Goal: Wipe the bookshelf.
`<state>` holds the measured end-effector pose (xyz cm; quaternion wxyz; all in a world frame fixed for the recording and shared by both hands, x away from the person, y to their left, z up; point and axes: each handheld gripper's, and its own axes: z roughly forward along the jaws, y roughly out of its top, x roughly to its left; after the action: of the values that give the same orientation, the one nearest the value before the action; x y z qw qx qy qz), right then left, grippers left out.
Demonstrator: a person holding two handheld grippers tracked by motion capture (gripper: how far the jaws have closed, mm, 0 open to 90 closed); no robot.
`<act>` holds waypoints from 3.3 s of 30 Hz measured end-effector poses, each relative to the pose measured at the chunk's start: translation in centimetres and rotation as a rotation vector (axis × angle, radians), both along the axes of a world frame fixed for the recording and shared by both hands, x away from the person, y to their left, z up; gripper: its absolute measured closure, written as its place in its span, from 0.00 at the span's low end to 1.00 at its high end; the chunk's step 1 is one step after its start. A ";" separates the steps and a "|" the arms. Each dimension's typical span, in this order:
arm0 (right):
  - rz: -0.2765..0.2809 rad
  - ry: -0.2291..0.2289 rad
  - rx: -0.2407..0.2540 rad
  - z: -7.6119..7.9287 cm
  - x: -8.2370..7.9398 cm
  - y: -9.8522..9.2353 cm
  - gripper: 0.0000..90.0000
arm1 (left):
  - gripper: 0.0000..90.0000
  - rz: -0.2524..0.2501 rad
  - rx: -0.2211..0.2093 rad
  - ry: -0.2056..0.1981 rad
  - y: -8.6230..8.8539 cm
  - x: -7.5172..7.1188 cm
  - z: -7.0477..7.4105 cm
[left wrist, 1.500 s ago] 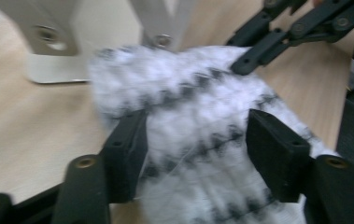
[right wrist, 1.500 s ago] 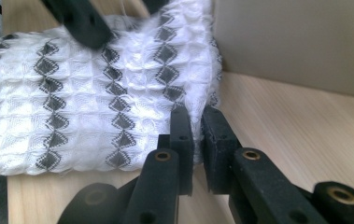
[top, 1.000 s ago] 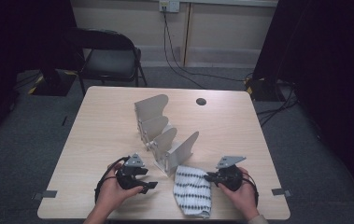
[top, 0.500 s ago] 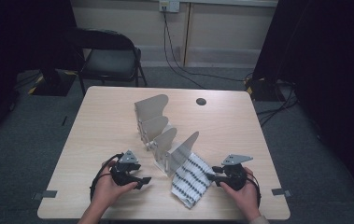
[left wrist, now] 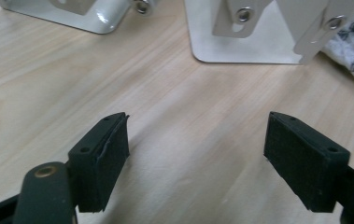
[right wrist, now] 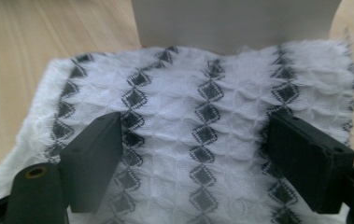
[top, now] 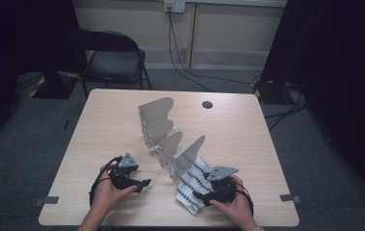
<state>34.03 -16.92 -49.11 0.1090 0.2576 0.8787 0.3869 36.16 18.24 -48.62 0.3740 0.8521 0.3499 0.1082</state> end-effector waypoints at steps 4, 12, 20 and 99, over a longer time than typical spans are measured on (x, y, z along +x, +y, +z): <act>-0.033 -0.004 -0.015 -0.4 0.4 0.6 0.28 | 0.24 0.011 0.021 -0.016 0.6 0.2 -0.2; -0.064 -0.002 0.007 -0.1 0.3 0.8 0.74 | 0.23 0.023 0.044 -0.024 1.0 0.3 -0.7; -0.068 0.033 0.055 0.4 0.5 -0.1 0.90 | 0.18 0.005 0.054 -0.049 0.9 0.2 -1.0; 0.023 0.085 0.096 2.8 1.2 2.6 0.88 | 0.01 0.000 0.051 -0.054 -0.1 0.1 -1.5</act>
<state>35.20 -14.33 -46.33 0.0548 0.2685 0.8658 0.4186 36.24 18.18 -50.12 0.3616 0.8580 0.3368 0.1400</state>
